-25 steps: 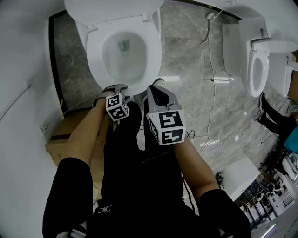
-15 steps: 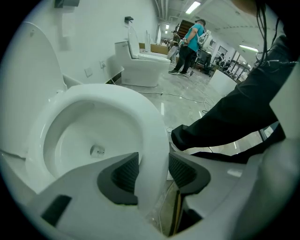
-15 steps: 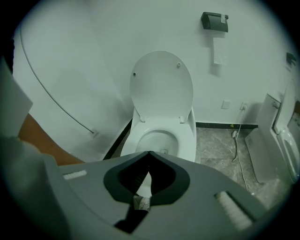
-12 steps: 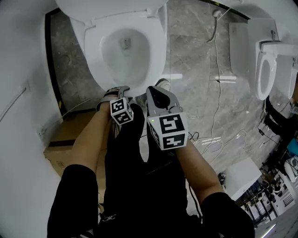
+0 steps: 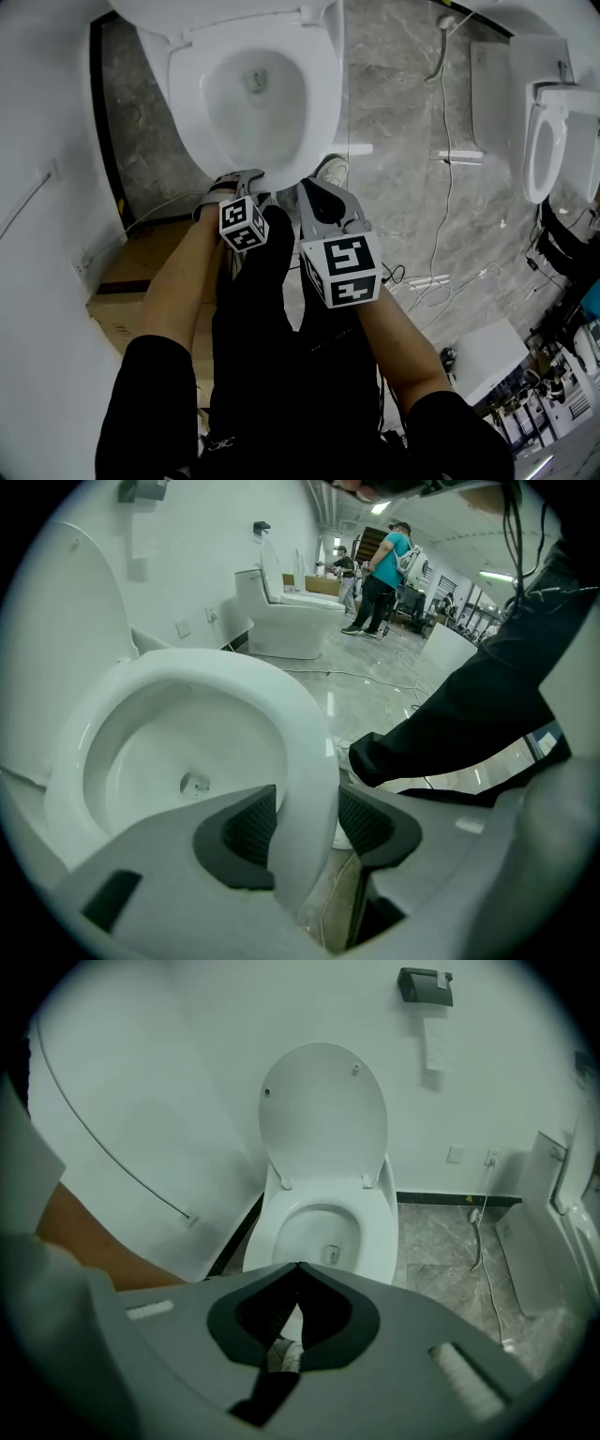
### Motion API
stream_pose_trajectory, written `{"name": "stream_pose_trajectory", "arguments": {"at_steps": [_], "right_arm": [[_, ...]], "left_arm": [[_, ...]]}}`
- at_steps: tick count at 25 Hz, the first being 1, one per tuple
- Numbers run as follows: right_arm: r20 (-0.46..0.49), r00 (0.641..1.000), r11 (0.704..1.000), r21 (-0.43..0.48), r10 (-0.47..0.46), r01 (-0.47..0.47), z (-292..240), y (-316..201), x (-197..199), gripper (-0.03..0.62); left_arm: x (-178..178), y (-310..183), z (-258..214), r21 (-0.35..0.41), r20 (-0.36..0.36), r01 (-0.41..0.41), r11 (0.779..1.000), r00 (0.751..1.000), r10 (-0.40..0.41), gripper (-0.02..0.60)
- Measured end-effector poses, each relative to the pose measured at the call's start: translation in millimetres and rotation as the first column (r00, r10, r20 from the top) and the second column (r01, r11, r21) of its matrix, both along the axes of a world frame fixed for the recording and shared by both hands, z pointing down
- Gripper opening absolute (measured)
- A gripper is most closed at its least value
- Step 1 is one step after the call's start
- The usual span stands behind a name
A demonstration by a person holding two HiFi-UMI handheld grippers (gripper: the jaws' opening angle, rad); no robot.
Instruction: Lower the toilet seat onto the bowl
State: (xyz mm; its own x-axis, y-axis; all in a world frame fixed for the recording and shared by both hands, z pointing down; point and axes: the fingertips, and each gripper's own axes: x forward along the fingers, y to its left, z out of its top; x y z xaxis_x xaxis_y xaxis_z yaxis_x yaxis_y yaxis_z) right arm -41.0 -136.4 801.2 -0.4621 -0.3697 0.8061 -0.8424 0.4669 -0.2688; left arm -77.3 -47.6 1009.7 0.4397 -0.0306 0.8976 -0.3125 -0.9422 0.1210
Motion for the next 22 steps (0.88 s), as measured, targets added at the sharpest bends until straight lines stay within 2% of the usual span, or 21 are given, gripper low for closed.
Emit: {"name": "stream_pose_trajectory", "arguments": {"at_steps": [2,5,7,10,11,13,15,17,20,22], "right_arm": [[0.002,1.0,1.0,0.004,-0.001,0.001,0.2,1.7,2.3,0.009],[-0.001,1.0,1.0,0.011,-0.006,0.006,-1.8,3.9,5.7,0.009],[-0.005,1.0,1.0,0.016,-0.007,0.008,-5.6,4.6,8.2,0.009],[-0.003,1.0,0.999,0.032,-0.01,0.01,-17.7,4.4,8.5,0.009],[0.0,1.0,0.999,0.041,-0.011,0.011,-23.8,3.5,7.9,0.009],[0.004,1.0,0.998,0.06,-0.013,0.013,-37.9,1.1,6.9,0.009],[0.006,1.0,0.997,0.077,-0.013,0.012,-54.3,-0.3,7.2,0.009],[0.009,1.0,0.995,0.095,-0.007,0.006,-71.7,-1.0,8.2,0.009],[0.012,1.0,0.992,0.123,0.013,-0.015,-100.0,-2.6,10.4,0.009],[0.023,0.999,0.989,0.139,0.036,-0.039,-121.4,-5.0,12.2,0.009]], "left_arm": [[0.2,-1.2,0.3,-0.001,-0.006,0.018,1.0,1.0,-0.018,0.206],[3.7,-3.0,-4.5,-0.056,-0.062,0.12,0.991,0.99,-0.123,0.242],[8.2,-0.5,-11.9,-0.104,-0.107,0.182,0.978,0.975,-0.193,0.366],[0.8,-8.2,-32.5,-0.071,-0.136,0.288,0.955,0.946,-0.295,0.376],[-5.4,-14.1,-43.2,-0.048,-0.14,0.337,0.94,0.93,-0.34,0.355],[-20.8,-28.6,-69.2,0.008,-0.137,0.444,0.896,0.888,-0.439,0.196],[-37.3,-41.4,-96.5,0.054,-0.121,0.545,0.837,0.835,-0.536,0.011],[-48.7,-50.1,-124.6,0.053,-0.126,0.631,0.774,0.773,-0.622,0.011],[-61.7,-62.5,-171.2,0.035,-0.17,0.744,0.668,0.663,-0.729,0.011],[-68.2,-69.1,-204.6,0.031,-0.195,0.791,0.611,0.604,-0.773,0.011]]}}
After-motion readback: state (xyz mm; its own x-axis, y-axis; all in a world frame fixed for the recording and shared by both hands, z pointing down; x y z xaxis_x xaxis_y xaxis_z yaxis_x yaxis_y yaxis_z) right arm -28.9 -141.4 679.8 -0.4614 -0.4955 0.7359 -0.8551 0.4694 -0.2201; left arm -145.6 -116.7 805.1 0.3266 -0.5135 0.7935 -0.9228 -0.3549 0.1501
